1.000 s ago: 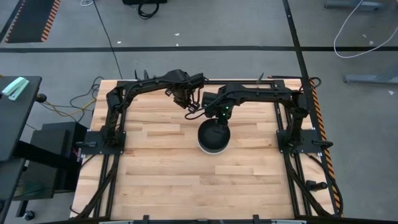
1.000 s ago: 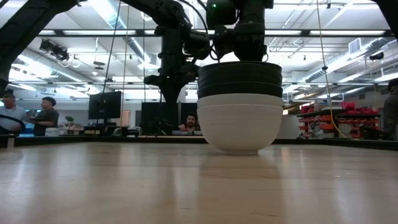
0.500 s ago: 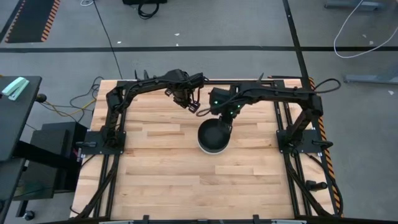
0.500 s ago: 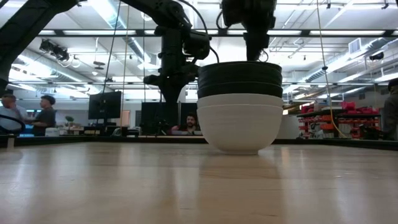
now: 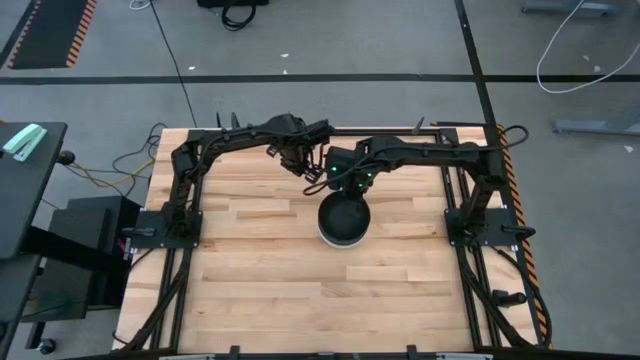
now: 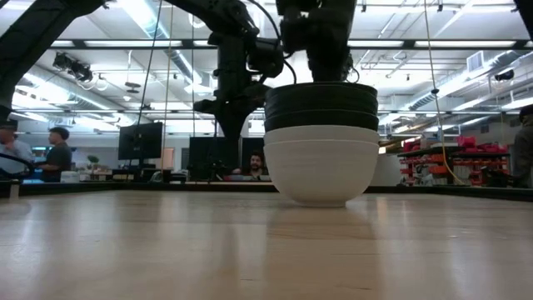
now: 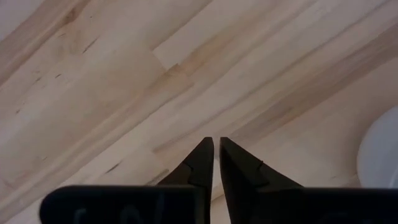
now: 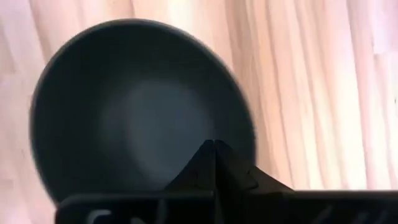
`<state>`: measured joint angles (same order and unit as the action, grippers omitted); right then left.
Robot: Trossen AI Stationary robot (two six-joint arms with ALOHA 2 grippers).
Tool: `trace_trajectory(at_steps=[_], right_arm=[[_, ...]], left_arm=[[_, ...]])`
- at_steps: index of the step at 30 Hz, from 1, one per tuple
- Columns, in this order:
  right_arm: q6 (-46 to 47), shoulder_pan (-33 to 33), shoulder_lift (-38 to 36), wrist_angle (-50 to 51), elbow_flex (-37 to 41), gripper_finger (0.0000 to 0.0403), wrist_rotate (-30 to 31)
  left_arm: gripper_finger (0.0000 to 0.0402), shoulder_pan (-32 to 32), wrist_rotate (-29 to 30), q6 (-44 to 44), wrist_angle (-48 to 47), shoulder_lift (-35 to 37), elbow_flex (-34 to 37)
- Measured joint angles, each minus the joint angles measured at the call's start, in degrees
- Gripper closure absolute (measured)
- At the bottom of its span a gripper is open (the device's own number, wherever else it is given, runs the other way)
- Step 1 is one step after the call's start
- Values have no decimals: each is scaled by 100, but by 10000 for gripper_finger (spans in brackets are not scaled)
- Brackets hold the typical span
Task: Nest bowls inside each other
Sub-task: Return to Home Position
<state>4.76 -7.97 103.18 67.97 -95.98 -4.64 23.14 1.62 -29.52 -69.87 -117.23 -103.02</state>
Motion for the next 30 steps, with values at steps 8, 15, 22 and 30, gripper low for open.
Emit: trace_trajectory(at_steps=[8, 15, 22, 30], right_arm=[[-145, -207, 262, -90, 0, 399, -101], [-156, -209, 286, -73, 4, 400, -143], [-143, -211, 288, -94, 71, 400, -253], [-134, -196, 290, -82, 538, 402, -278]], left_arm=[[375, -29, 0, -26, 1, 0, 0], [370, -29, 0, -20, 7, 0, 0], [369, -29, 0, -27, 7, 0, 0], [374, -92, 0, -26, 8, 0, 0]])
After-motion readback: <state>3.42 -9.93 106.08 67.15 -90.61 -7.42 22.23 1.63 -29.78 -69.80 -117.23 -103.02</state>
